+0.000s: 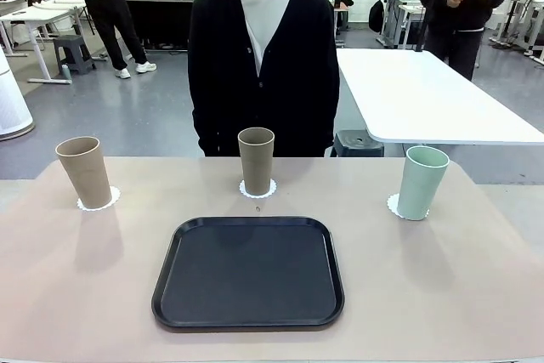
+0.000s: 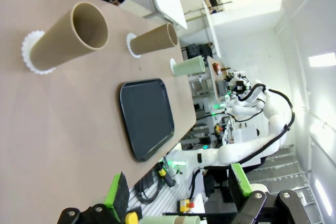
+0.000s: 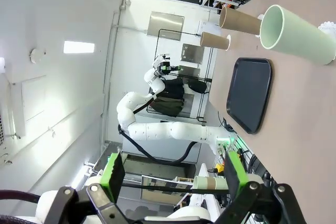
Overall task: Place coasters on the table and set cups on them.
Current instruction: Take one Reusable plastic cup from the Flat Tray and place it on a coaster set by the human.
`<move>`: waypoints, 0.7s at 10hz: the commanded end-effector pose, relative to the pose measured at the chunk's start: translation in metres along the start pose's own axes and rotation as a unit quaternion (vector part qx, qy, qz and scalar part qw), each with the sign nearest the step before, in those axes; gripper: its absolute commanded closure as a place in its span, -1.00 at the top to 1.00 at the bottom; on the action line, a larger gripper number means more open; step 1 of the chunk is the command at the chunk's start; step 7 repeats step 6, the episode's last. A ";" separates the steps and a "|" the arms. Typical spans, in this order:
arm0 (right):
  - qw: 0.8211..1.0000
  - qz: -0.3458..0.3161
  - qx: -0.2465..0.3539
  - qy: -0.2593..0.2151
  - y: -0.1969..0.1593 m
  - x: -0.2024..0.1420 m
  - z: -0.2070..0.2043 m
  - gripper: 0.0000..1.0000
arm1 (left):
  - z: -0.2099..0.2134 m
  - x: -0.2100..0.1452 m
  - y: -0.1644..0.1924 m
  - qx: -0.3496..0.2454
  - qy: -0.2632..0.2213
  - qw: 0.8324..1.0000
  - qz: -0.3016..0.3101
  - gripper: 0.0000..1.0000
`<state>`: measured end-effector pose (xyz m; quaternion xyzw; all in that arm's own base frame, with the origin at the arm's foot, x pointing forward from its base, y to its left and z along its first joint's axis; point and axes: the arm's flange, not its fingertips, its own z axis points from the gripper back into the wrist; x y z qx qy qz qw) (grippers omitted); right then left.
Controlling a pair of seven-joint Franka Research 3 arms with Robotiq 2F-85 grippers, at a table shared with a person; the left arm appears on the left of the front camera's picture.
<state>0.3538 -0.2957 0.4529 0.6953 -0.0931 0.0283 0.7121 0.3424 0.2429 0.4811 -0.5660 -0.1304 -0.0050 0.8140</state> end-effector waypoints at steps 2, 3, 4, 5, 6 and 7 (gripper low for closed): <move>1.000 0.002 0.002 -0.003 -0.002 -0.002 -0.001 1.00 | 0.001 -0.001 -0.002 -0.004 -0.004 1.000 -0.004 1.00; 1.000 0.002 0.002 -0.003 -0.002 -0.002 -0.001 1.00 | 0.001 -0.001 -0.002 -0.004 -0.004 1.000 -0.004 1.00; 1.000 0.002 0.002 -0.003 -0.002 -0.002 -0.001 1.00 | 0.001 -0.001 -0.002 -0.004 -0.004 1.000 -0.004 1.00; 1.000 0.002 0.002 -0.003 -0.002 -0.002 -0.001 1.00 | 0.001 -0.001 -0.002 -0.004 -0.004 1.000 -0.004 1.00; 1.000 0.002 0.002 -0.003 -0.002 -0.002 -0.001 1.00 | 0.001 -0.001 -0.002 -0.004 -0.004 1.000 -0.004 1.00; 1.000 0.002 0.002 -0.003 -0.002 -0.002 -0.001 1.00 | 0.001 -0.001 -0.002 -0.004 -0.004 1.000 -0.004 1.00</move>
